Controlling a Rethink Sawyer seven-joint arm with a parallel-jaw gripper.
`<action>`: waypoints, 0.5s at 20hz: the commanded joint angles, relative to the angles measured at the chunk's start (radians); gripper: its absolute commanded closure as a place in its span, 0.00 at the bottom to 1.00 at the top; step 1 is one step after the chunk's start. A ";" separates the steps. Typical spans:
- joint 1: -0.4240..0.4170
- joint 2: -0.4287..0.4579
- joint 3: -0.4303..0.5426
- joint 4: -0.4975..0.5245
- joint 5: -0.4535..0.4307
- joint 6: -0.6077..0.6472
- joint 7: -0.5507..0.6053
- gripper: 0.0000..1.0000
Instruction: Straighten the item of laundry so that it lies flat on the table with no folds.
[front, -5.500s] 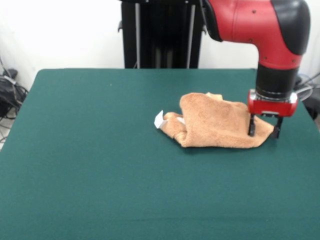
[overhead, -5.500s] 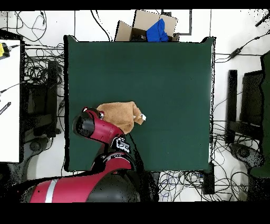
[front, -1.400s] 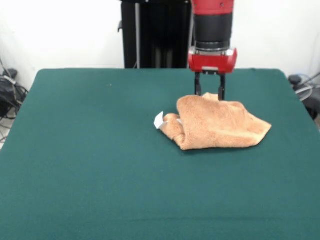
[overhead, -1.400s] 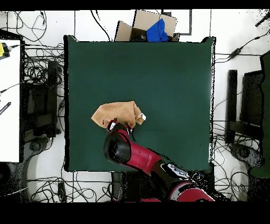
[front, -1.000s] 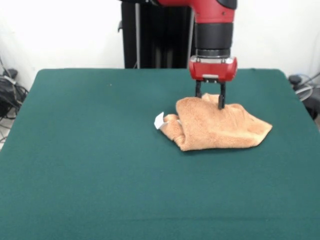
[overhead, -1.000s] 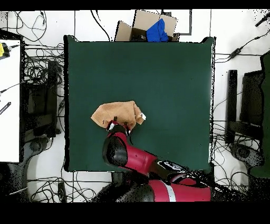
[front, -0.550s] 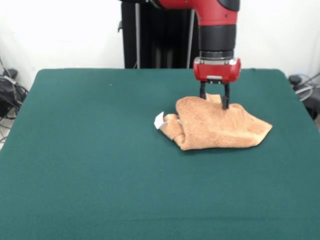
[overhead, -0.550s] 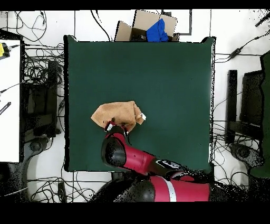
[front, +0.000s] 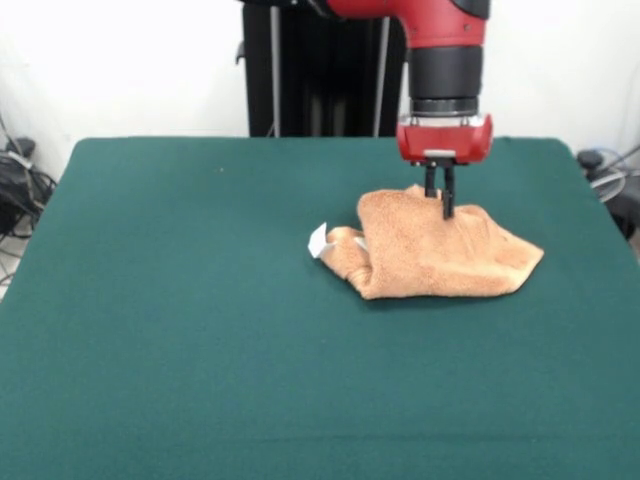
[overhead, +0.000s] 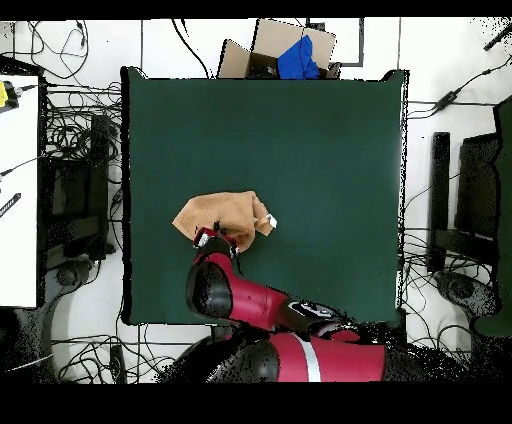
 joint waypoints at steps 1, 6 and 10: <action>0.019 0.015 0.048 -0.001 0.000 -0.067 0.333 1.00; 0.021 -0.010 0.052 0.013 0.020 -0.041 0.335 1.00; 0.032 -0.125 0.032 0.063 0.081 0.077 0.303 1.00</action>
